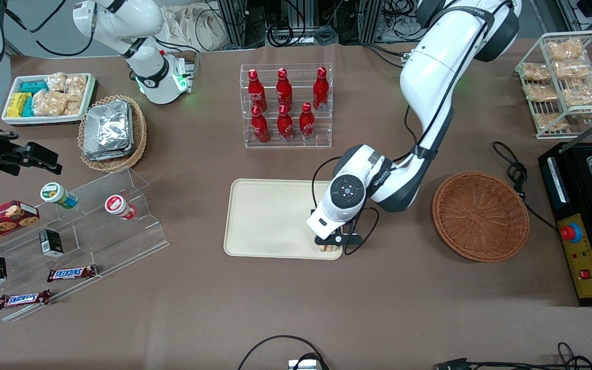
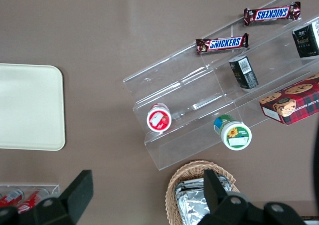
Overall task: Place sandwich from basket to tray
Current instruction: 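Carry the sandwich over the cream tray and lower it onto the tray, then open the left gripper to release the sandwich on the tray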
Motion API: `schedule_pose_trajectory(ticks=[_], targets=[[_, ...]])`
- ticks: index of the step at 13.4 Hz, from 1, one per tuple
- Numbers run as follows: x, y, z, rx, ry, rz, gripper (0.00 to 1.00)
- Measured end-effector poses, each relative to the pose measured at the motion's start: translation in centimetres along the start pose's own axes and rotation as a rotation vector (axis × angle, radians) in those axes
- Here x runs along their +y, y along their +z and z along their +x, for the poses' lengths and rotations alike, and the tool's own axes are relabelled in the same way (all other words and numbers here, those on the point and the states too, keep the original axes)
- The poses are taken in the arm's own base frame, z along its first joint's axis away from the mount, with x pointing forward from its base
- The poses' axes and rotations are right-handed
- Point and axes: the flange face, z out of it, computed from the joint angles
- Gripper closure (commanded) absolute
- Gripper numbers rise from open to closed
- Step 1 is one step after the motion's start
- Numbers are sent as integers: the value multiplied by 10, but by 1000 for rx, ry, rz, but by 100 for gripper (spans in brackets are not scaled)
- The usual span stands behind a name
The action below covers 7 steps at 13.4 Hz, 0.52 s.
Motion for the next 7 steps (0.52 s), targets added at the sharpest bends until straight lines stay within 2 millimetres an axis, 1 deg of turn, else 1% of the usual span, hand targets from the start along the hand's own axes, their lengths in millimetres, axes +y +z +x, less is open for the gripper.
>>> schedule_pose_trajectory(ticks=[1,5,7], targets=[[2,2,-2,-4,-18,-1,1],[5,1,-4,-6,-68,-5,0],[5,-7,-4,-7,-88,-2,0]])
